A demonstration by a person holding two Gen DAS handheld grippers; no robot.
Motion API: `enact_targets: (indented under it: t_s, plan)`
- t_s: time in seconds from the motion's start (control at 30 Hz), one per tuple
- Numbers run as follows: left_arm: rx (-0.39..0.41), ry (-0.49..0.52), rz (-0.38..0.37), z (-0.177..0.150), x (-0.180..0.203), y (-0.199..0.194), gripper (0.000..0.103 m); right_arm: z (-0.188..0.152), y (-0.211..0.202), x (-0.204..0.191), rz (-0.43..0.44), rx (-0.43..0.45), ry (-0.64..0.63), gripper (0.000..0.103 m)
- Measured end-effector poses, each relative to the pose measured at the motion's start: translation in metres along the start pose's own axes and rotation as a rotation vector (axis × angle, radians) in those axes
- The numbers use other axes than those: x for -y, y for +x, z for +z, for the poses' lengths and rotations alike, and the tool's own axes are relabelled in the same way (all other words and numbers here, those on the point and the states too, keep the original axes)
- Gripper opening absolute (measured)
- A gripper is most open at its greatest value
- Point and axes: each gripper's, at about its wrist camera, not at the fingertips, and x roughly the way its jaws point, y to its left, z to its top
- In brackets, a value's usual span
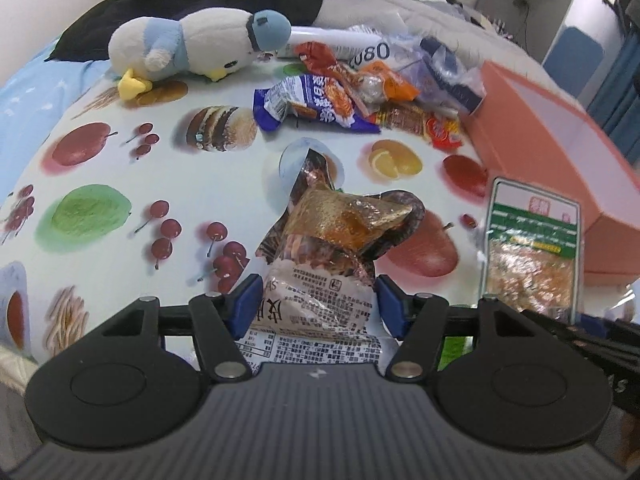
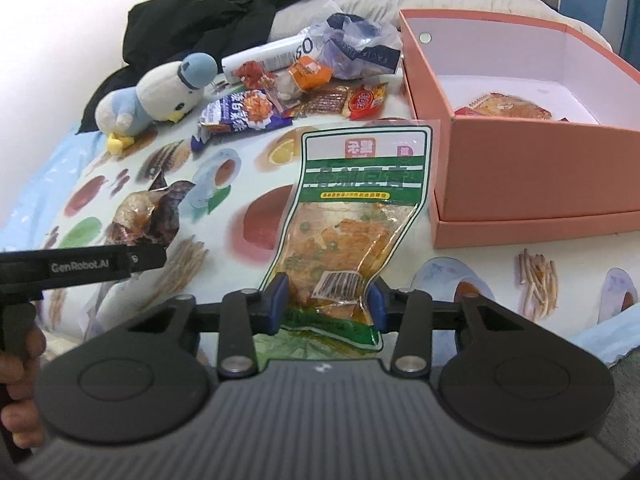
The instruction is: Organize snacks
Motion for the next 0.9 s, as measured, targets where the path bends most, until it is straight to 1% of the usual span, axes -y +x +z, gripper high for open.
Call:
enact_targets:
  t_s: [0.03,0.07,0.2,0.33,0.5,0.67,0.9]
  plan:
    - [0.003,-0.01,-0.003,0.0,0.001,-0.005,0.067,0.0,-0.002,0.0,-0.001,0.003,-0.005,0.04]
    - [0.008,-0.017,-0.007,-0.001,0.002,-0.011,0.067,0.0,-0.005,0.0,-0.003,0.004,-0.008,0.034]
    - [0.028,-0.044,-0.018,-0.002,0.006,-0.031,0.067,0.001,-0.016,0.0,-0.001,0.013,-0.017,0.024]
    - [0.045,-0.053,-0.024,0.0,0.012,-0.051,0.067,0.0,-0.029,0.002,-0.005,0.029,-0.016,0.022]
    - [0.059,-0.066,-0.04,0.001,0.028,-0.079,0.067,0.004,-0.059,0.005,-0.014,0.076,-0.022,0.022]
    - [0.07,-0.054,-0.082,0.005,0.056,-0.104,0.067,0.01,-0.1,0.017,-0.032,0.121,-0.002,0.022]
    - [0.099,-0.001,-0.172,0.017,0.104,-0.125,0.067,0.015,-0.145,0.038,-0.061,0.169,0.033,0.022]
